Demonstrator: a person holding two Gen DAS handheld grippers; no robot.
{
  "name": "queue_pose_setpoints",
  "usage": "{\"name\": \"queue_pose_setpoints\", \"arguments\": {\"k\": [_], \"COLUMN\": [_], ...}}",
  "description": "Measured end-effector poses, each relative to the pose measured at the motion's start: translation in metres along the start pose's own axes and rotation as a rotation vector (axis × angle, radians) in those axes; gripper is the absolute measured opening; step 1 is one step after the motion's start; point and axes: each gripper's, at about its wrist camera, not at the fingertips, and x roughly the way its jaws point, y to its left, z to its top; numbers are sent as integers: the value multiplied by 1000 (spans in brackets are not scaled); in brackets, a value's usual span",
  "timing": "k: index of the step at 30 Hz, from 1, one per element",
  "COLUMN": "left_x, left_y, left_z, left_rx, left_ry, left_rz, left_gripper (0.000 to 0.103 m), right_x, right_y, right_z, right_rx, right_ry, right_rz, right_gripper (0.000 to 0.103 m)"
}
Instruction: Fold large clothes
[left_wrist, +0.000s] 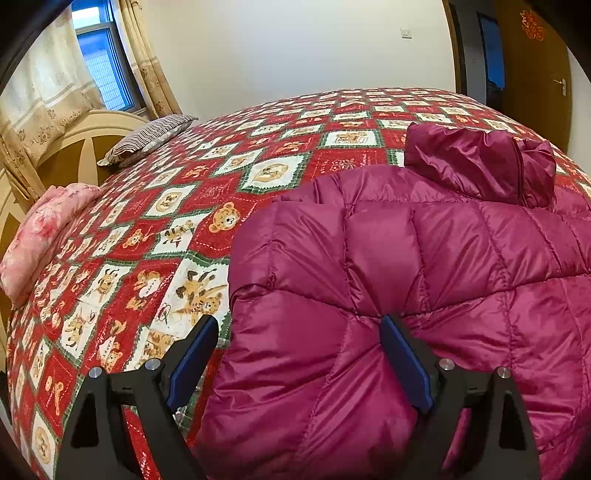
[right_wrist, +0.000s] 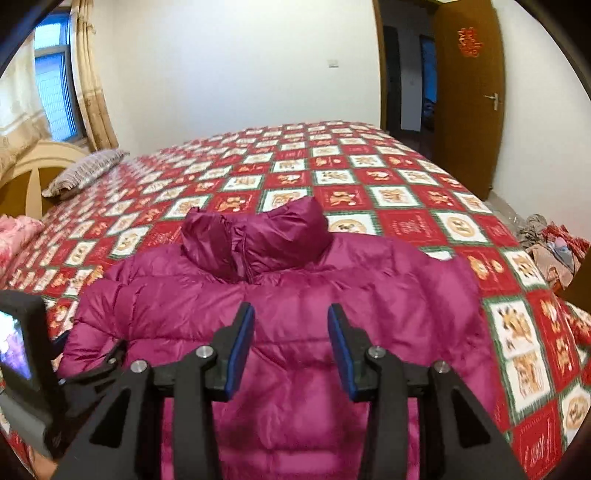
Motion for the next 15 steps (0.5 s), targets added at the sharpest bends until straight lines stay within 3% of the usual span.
{"name": "queue_pose_setpoints", "arguments": {"k": [5,15], "left_x": [0,-11], "left_y": [0,6], "left_z": [0,4], "left_rx": [-2,-24], "left_ry": [0,-19], "left_rz": [-3,-19], "left_gripper": [90,90], "right_x": [43,46], "right_y": [1,8], "right_z": [-18,-32], "right_rx": [12,-69], "right_ry": [107,84], "right_rz": [-8,-50], "right_gripper": [43,45]}}
